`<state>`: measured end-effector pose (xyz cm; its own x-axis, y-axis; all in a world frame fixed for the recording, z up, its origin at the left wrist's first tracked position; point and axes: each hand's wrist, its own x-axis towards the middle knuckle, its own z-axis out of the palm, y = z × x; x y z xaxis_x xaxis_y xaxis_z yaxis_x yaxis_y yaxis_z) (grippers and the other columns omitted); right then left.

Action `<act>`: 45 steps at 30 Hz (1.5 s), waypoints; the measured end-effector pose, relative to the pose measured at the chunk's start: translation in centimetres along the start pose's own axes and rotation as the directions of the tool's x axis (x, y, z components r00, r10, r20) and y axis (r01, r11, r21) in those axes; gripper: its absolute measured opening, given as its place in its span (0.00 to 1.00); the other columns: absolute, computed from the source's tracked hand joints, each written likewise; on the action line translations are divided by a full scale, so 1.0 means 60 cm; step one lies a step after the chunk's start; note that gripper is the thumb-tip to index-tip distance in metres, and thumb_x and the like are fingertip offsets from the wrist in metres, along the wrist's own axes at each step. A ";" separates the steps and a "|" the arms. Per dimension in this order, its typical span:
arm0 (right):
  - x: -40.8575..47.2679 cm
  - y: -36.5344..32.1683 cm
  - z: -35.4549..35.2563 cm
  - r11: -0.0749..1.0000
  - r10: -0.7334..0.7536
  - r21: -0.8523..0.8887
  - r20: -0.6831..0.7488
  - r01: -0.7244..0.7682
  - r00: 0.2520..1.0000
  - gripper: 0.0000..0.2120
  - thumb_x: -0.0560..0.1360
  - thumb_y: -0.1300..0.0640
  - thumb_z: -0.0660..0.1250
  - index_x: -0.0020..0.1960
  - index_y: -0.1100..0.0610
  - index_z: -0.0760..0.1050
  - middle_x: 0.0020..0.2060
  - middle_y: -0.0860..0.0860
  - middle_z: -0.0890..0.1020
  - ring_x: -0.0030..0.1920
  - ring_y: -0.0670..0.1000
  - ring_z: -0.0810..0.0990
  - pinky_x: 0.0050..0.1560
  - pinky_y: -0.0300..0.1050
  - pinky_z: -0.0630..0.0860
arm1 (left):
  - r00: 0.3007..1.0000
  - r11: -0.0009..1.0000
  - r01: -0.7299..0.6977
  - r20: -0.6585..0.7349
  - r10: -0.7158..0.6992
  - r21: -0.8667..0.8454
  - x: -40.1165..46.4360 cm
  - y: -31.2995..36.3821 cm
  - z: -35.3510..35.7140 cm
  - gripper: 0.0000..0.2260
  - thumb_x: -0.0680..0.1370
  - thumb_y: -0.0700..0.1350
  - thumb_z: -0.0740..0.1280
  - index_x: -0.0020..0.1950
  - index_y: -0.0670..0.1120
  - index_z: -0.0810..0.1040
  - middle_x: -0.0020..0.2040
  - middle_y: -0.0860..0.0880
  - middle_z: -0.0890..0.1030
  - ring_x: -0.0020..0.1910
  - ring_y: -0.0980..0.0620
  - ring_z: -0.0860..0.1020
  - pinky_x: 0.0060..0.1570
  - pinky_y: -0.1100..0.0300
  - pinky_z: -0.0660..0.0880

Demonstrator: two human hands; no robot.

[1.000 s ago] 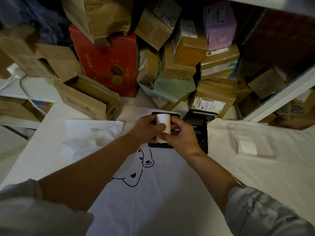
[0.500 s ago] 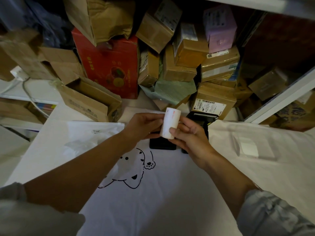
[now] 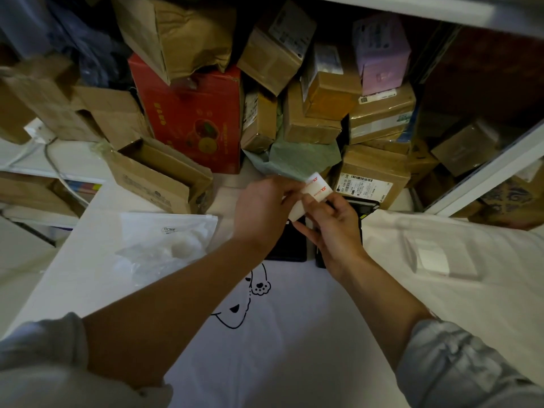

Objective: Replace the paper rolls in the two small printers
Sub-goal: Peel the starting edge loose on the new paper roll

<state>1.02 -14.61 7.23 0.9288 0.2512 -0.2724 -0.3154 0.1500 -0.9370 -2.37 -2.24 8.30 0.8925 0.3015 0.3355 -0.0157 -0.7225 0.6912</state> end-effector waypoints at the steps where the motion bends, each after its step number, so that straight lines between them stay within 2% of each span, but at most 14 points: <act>1: -0.001 0.001 0.000 1.000 -0.007 -0.004 -0.001 0.007 1.000 0.17 0.76 0.59 0.67 0.64 0.56 0.72 0.46 0.46 0.85 0.53 0.47 0.82 0.50 0.47 0.82 | 1.000 1.000 0.018 0.011 -0.018 -0.008 0.001 0.002 -0.001 0.09 0.76 0.46 0.68 0.55 0.49 0.82 0.49 0.50 0.85 0.46 0.51 0.82 0.45 0.52 0.79; 5: -0.006 0.005 -0.003 1.000 -0.001 0.010 0.024 0.001 1.000 0.16 0.77 0.59 0.66 0.64 0.55 0.73 0.45 0.45 0.85 0.54 0.48 0.82 0.52 0.48 0.81 | 0.998 0.997 0.057 0.029 -0.056 -0.046 0.002 0.006 -0.004 0.10 0.75 0.44 0.70 0.55 0.47 0.82 0.50 0.50 0.84 0.46 0.54 0.81 0.47 0.54 0.79; 9: -0.011 0.008 -0.008 0.998 0.040 0.037 0.066 -0.043 0.997 0.14 0.78 0.59 0.63 0.63 0.54 0.74 0.51 0.50 0.84 0.57 0.50 0.81 0.54 0.51 0.80 | 0.998 0.997 0.059 0.007 -0.059 -0.048 -0.004 0.004 0.000 0.07 0.73 0.46 0.71 0.50 0.46 0.83 0.47 0.50 0.84 0.40 0.59 0.77 0.41 0.63 0.75; 13: -0.016 0.012 -0.016 0.996 0.071 0.047 0.110 -0.077 0.991 0.15 0.79 0.60 0.62 0.65 0.54 0.73 0.57 0.53 0.81 0.59 0.50 0.80 0.55 0.51 0.80 | 0.996 0.994 0.078 0.048 -0.075 -0.075 -0.006 0.002 0.000 0.06 0.71 0.45 0.73 0.47 0.46 0.82 0.45 0.51 0.83 0.38 0.59 0.76 0.41 0.63 0.75; 17: -0.017 0.012 -0.024 0.991 0.111 0.058 0.128 -0.119 0.985 0.13 0.79 0.57 0.62 0.63 0.51 0.74 0.56 0.52 0.82 0.59 0.50 0.80 0.54 0.50 0.80 | 0.983 0.993 0.098 0.159 -0.087 -0.061 0.000 0.002 -0.009 0.08 0.69 0.47 0.75 0.45 0.47 0.81 0.43 0.54 0.81 0.40 0.58 0.77 0.42 0.64 0.74; 20: -0.019 0.010 -0.023 0.989 0.126 0.062 0.134 -0.136 0.983 0.11 0.79 0.54 0.62 0.60 0.50 0.76 0.54 0.50 0.83 0.58 0.50 0.80 0.51 0.48 0.80 | 0.977 0.988 0.115 0.191 -0.094 -0.107 -0.003 0.006 -0.007 0.10 0.67 0.47 0.77 0.43 0.47 0.80 0.39 0.55 0.80 0.38 0.58 0.77 0.41 0.64 0.74; 24: -0.018 0.006 -0.018 0.988 0.139 0.056 0.137 -0.147 0.981 0.14 0.79 0.51 0.61 0.63 0.51 0.74 0.55 0.52 0.83 0.56 0.49 0.82 0.49 0.47 0.80 | 0.976 0.980 0.096 0.208 -0.059 -0.175 -0.012 0.014 0.004 0.09 0.67 0.45 0.76 0.40 0.49 0.76 0.34 0.56 0.76 0.34 0.59 0.74 0.38 0.61 0.74; 27: -0.015 0.003 -0.018 0.976 0.159 0.123 0.142 -0.177 0.977 0.16 0.79 0.50 0.61 0.65 0.52 0.72 0.57 0.53 0.82 0.56 0.50 0.82 0.48 0.48 0.81 | 0.982 0.969 0.102 0.180 -0.062 -0.225 -0.015 0.017 0.005 0.08 0.69 0.44 0.75 0.44 0.48 0.78 0.36 0.55 0.77 0.36 0.58 0.76 0.39 0.63 0.74; 30: -0.012 0.000 -0.017 0.958 0.165 0.208 0.159 -0.197 0.973 0.16 0.79 0.50 0.61 0.66 0.52 0.72 0.58 0.54 0.81 0.58 0.53 0.81 0.48 0.49 0.81 | 0.992 0.966 0.100 0.101 -0.078 -0.238 -0.016 0.015 0.003 0.12 0.71 0.46 0.74 0.53 0.48 0.80 0.46 0.52 0.82 0.44 0.58 0.78 0.45 0.65 0.76; 32: -0.010 -0.002 -0.013 0.940 0.158 0.279 0.160 -0.198 0.974 0.18 0.78 0.50 0.62 0.66 0.53 0.71 0.58 0.55 0.81 0.58 0.53 0.81 0.49 0.50 0.80 | 0.995 0.970 0.081 0.071 -0.066 -0.230 -0.019 0.017 0.002 0.13 0.73 0.47 0.72 0.57 0.47 0.81 0.51 0.51 0.83 0.47 0.57 0.79 0.49 0.62 0.77; 34: -0.009 -0.003 -0.009 0.910 0.141 0.363 0.178 -0.198 0.974 0.21 0.77 0.50 0.63 0.68 0.55 0.70 0.56 0.56 0.82 0.55 0.53 0.82 0.48 0.50 0.80 | 0.999 0.980 0.027 0.028 -0.022 -0.199 -0.023 0.023 0.002 0.13 0.74 0.48 0.69 0.57 0.47 0.81 0.51 0.49 0.84 0.47 0.54 0.81 0.48 0.55 0.78; 37: -0.008 -0.005 -0.002 0.891 0.116 0.414 0.189 -0.186 0.975 0.21 0.77 0.50 0.62 0.67 0.57 0.70 0.51 0.55 0.83 0.48 0.51 0.84 0.44 0.47 0.80 | 0.995 0.993 -0.085 -0.054 0.081 -0.080 -0.026 0.030 0.000 0.12 0.76 0.48 0.67 0.57 0.46 0.81 0.50 0.47 0.85 0.44 0.52 0.82 0.43 0.55 0.79; 43: -0.005 -0.005 0.001 0.898 0.126 0.406 0.131 -0.169 0.983 0.17 0.78 0.51 0.61 0.65 0.57 0.72 0.53 0.56 0.83 0.52 0.53 0.82 0.45 0.49 0.80 | 0.980 0.982 -0.190 -0.053 0.191 0.021 -0.027 0.020 0.001 0.15 0.76 0.49 0.64 0.56 0.42 0.82 0.51 0.44 0.84 0.44 0.48 0.84 0.42 0.55 0.81; 45: -0.006 -0.004 0.001 0.906 0.123 0.391 0.116 -0.159 0.986 0.15 0.79 0.52 0.61 0.63 0.56 0.73 0.52 0.55 0.83 0.52 0.53 0.82 0.46 0.49 0.80 | 0.984 0.985 -0.175 -0.046 0.175 0.008 -0.027 0.019 0.001 0.14 0.76 0.48 0.65 0.55 0.42 0.82 0.49 0.44 0.85 0.42 0.48 0.84 0.40 0.53 0.81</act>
<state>0.76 -14.67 7.54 0.8540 0.3772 -0.3585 -0.5100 0.4699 -0.7205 -3.80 -3.60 8.49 0.8542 0.1989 0.4803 -0.1676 -0.7692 0.6166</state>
